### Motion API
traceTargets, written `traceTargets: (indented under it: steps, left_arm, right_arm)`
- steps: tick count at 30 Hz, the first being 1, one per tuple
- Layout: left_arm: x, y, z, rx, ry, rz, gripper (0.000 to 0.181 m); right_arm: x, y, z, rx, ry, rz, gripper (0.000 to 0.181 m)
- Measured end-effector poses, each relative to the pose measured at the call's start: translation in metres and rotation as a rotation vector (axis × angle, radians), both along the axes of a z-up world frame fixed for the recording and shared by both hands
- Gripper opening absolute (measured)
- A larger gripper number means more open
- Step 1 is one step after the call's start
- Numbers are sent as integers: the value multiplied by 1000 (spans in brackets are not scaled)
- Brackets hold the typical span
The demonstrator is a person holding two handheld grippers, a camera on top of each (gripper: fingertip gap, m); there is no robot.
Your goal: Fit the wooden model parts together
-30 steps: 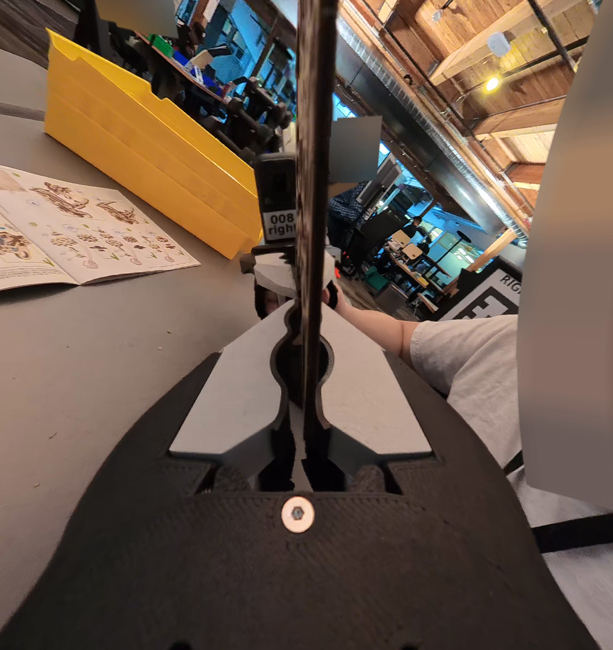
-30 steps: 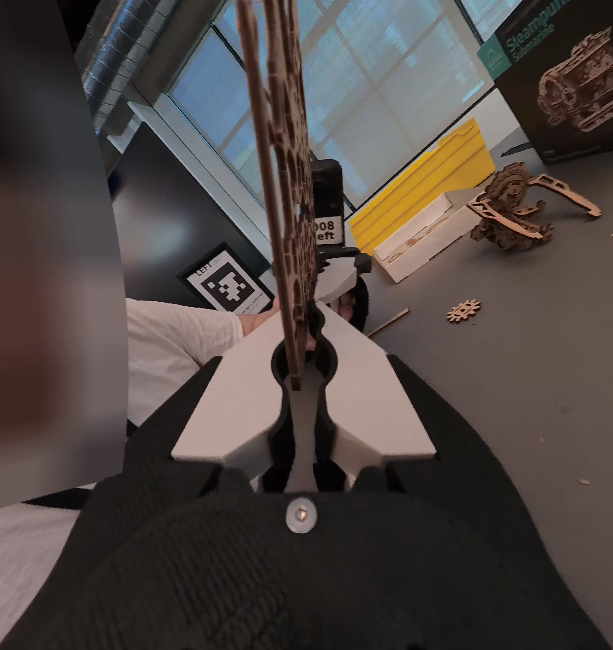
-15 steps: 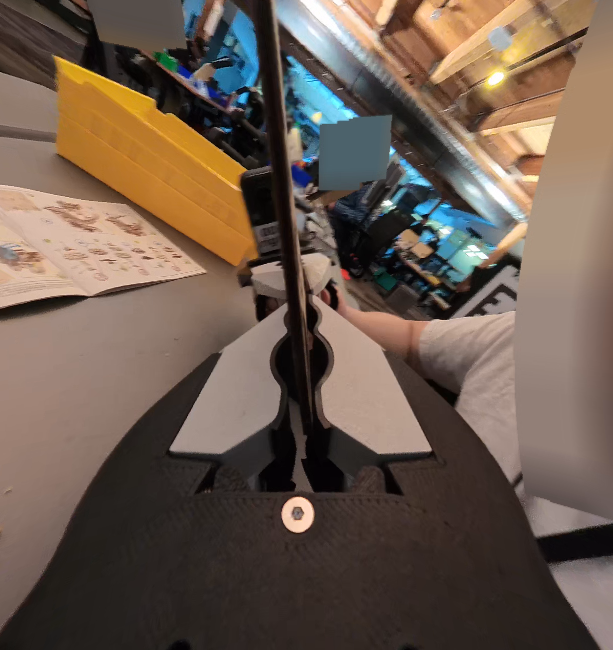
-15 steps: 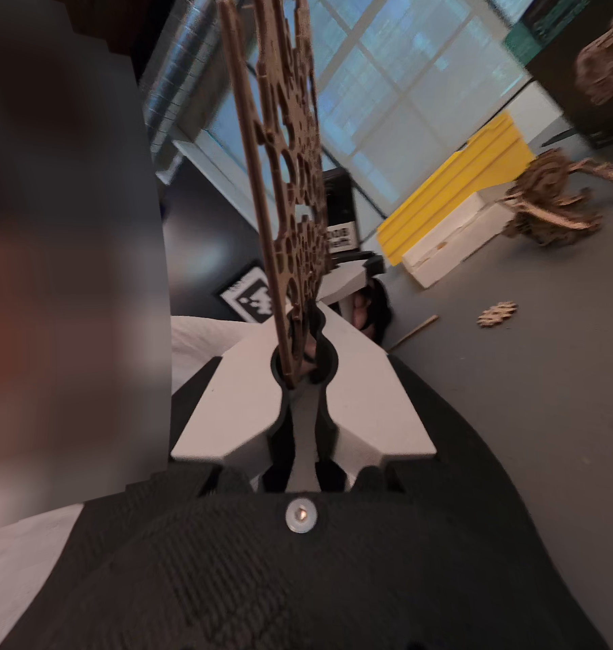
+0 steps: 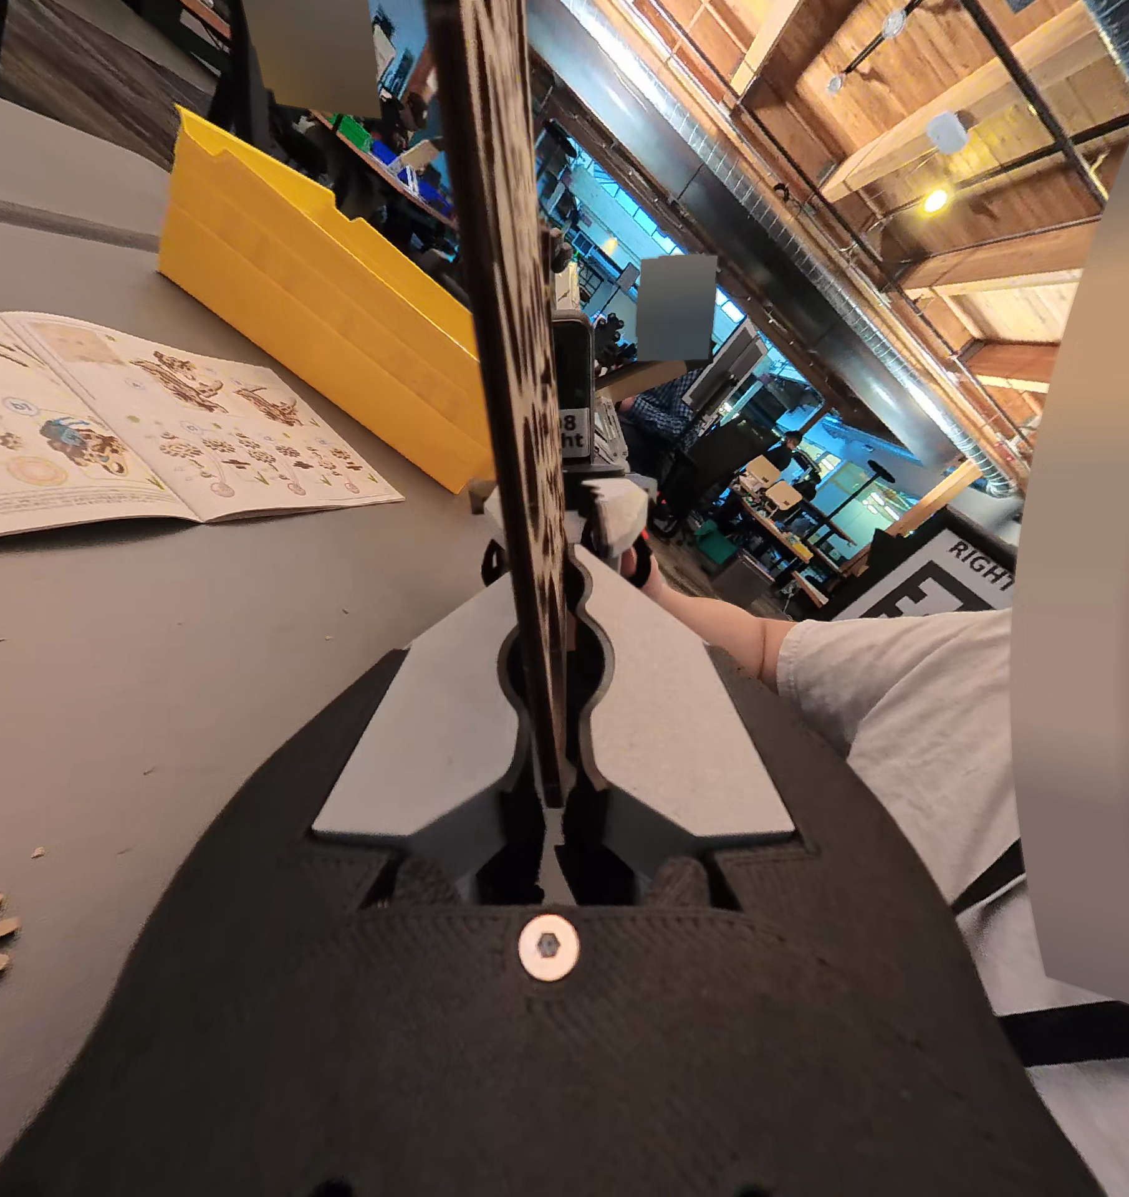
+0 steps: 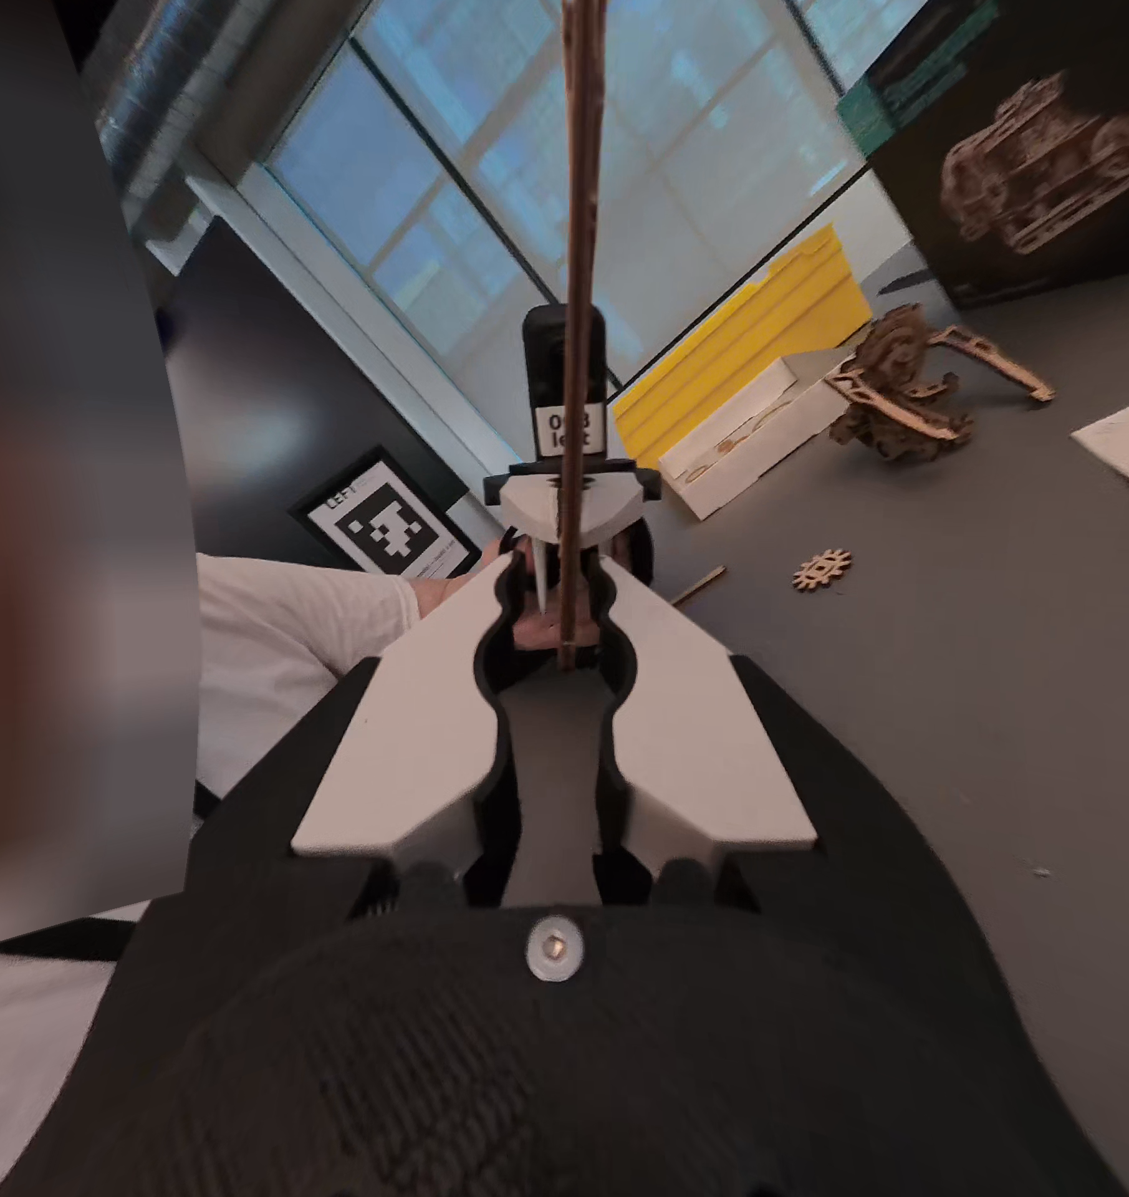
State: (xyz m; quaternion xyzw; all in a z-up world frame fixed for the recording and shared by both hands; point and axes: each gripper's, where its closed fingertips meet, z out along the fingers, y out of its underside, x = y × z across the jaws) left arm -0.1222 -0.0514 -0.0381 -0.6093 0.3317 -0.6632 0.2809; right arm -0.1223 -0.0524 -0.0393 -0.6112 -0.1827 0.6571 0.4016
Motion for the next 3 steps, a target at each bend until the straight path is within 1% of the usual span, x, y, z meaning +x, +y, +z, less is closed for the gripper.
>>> traceTargets:
  steps: [3]
  left_arm:
    - [1, -4, 3, -23, -29, -24, 0]
  right_arm:
    - [-4, -4, 7, -26, 77, 34, 11]
